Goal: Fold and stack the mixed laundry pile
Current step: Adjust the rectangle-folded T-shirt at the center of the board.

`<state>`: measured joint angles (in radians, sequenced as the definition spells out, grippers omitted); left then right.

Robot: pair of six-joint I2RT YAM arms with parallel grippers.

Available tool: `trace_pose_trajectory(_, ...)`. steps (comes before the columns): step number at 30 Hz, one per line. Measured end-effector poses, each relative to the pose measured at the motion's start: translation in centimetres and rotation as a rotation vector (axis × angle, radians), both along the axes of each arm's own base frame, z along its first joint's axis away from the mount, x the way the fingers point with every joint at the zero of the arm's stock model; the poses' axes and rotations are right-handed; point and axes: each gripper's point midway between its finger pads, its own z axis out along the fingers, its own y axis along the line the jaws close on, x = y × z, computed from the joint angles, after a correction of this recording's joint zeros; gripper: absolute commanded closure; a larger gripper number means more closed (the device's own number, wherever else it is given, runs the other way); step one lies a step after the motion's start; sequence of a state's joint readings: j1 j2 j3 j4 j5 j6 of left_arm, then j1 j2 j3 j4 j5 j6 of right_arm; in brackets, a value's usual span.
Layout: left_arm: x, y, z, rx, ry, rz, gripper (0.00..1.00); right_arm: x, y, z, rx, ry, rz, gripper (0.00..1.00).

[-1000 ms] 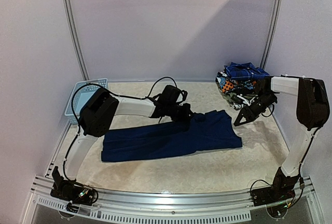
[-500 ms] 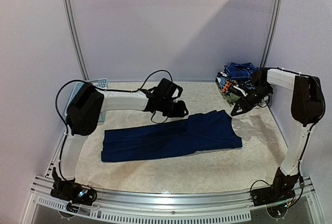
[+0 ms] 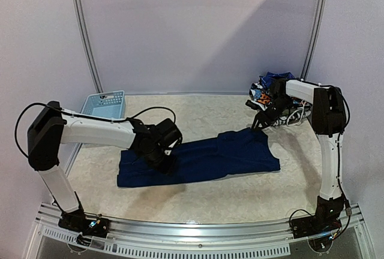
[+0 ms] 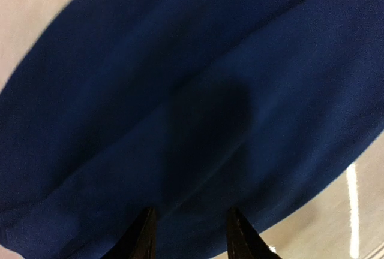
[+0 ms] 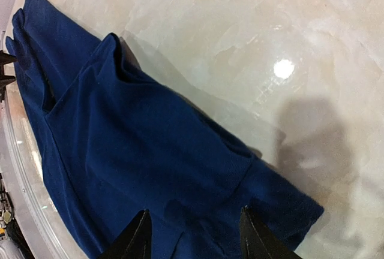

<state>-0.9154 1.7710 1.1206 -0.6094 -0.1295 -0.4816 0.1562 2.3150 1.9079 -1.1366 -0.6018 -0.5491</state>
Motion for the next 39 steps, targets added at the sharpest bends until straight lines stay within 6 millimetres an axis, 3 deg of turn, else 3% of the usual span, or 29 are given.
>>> trace_pose_trajectory(3,-1.7,3.1,-2.0,0.09,0.04,0.025,0.6,0.7,0.4,-0.3,-0.009,-0.002,-0.006,0.51)
trace_pose_trajectory(6,-2.6,4.9,-2.8,0.133,0.048,0.047,0.6,1.4,0.7,-0.5,-0.019,-0.009,-0.015,0.51)
trace_pose_trajectory(15,-2.2,6.0,-2.8,0.15,0.01,0.101,0.62,1.9,0.9,-2.6,-0.043,0.03,-0.041,0.63)
trace_pose_trajectory(23,-2.3,6.3,-2.8,0.144,0.005,0.108,0.63,2.4,1.8,-2.4,-0.015,0.012,-0.031,0.88)
trace_pose_trajectory(29,-2.4,6.4,-2.7,0.147,0.009,0.1,0.63,3.3,2.4,-1.5,0.013,-0.021,-0.026,0.95)
trace_pose_trajectory(34,-2.6,6.5,-2.7,0.151,0.011,0.098,0.64,4.1,2.1,-1.7,-0.006,-0.043,-0.049,0.93)
trace_pose_trajectory(35,-2.6,6.5,-2.7,0.151,0.011,0.098,0.64,4.3,2.1,-1.7,-0.01,-0.047,-0.055,0.88)
trace_pose_trajectory(37,-2.7,6.7,-2.7,0.153,0.012,0.098,0.64,4.6,2.1,-1.7,-0.015,-0.053,-0.068,0.69)
trace_pose_trajectory(39,-3.0,7.1,-2.6,0.163,0.018,0.098,0.63,5.2,2.0,-1.6,-0.02,-0.067,-0.084,0.61)
